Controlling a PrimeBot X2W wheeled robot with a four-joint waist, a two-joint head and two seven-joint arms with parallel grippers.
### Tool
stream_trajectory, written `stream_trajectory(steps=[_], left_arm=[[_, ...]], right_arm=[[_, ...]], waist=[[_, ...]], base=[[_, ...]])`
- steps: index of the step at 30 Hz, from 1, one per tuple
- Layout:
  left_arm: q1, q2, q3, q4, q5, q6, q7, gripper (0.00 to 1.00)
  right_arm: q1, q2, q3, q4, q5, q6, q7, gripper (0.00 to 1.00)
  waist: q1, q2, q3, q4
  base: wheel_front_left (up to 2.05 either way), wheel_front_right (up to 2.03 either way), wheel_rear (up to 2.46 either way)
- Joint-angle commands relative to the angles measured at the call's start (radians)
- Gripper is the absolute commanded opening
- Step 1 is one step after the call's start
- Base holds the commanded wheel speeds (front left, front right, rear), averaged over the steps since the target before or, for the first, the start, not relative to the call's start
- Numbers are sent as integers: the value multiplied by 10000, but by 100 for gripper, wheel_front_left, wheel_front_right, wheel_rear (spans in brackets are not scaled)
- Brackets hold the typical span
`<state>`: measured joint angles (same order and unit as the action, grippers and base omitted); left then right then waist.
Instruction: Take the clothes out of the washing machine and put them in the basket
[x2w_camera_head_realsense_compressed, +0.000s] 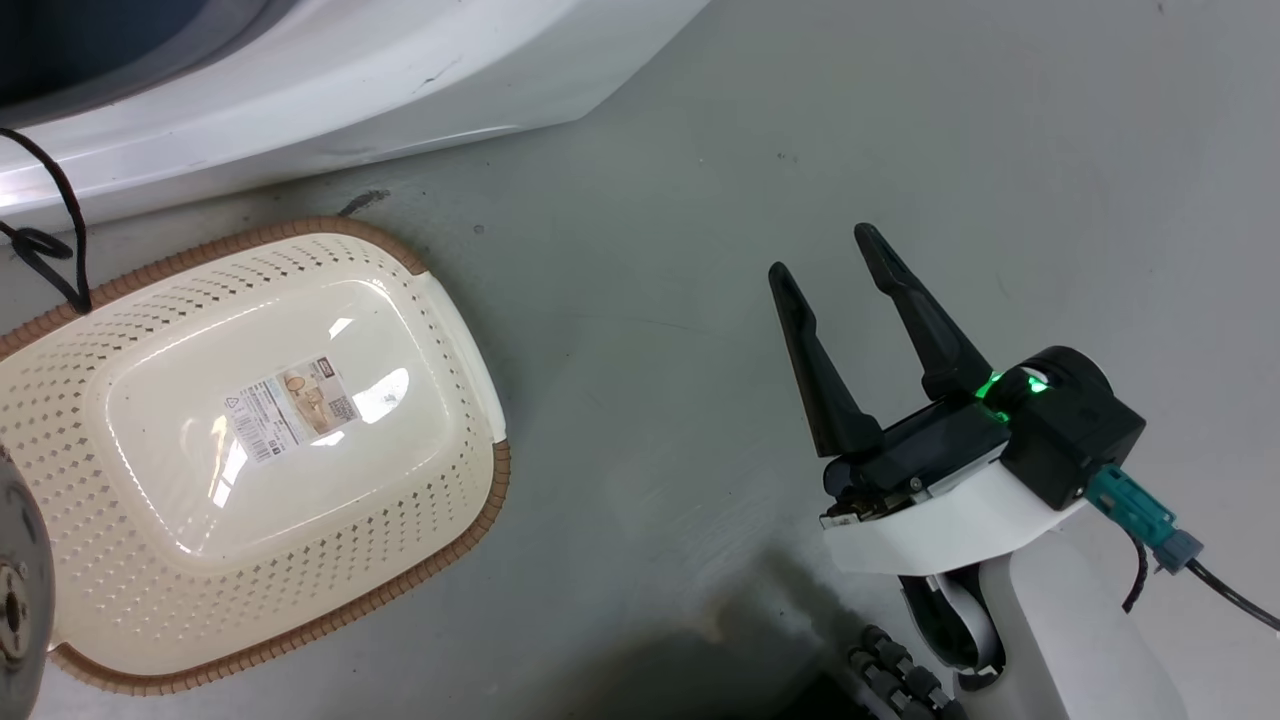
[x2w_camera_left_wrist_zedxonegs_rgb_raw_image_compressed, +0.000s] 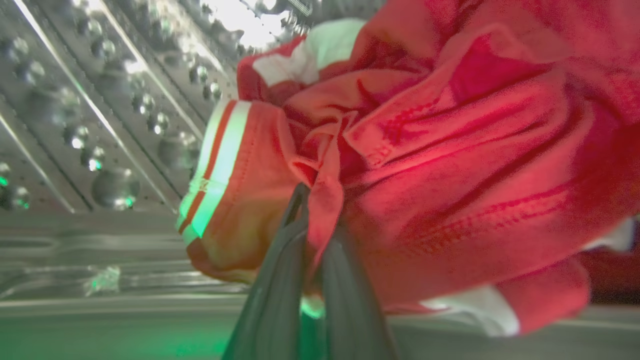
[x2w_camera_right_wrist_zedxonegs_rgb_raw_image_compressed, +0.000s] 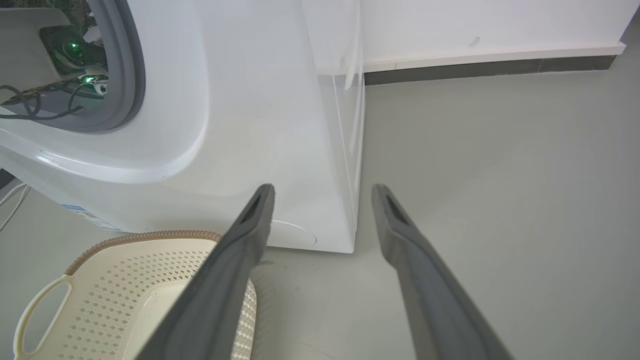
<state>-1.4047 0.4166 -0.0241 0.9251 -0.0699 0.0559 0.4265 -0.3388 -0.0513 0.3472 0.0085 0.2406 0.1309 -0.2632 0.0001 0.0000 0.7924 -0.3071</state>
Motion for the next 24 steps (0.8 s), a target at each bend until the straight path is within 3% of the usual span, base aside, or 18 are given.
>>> stream_trajectory(steps=[1, 5, 12, 24], left_arm=[[263, 54, -52, -231, 44, 76, -201, 0], [581, 88, -114, -718, 52, 77, -765, 0], [1826, -203, 17, -1308, -330, 13, -2874, 0], [4175, -1051, 344, -421, -1245, -499, -6565, 0]], right_arm=[[-178, 20, -63, 44, 46, -3, -21, 100], [-192, 19, -144, 139, -17, -3, -22, 100], [-94, 19, -374, 321, -144, -3, -22, 100], [671, 16, -664, 915, -403, -3, -20, 100]], waist=[[-1, 0, -56, 1], [-1, 0, -252, 37], [-1, 0, -1207, 294], [-1, 0, -3694, 731]], base=[[0, 0, 0], [0, 0, 0], [0, 0, 0], [0, 0, 0]])
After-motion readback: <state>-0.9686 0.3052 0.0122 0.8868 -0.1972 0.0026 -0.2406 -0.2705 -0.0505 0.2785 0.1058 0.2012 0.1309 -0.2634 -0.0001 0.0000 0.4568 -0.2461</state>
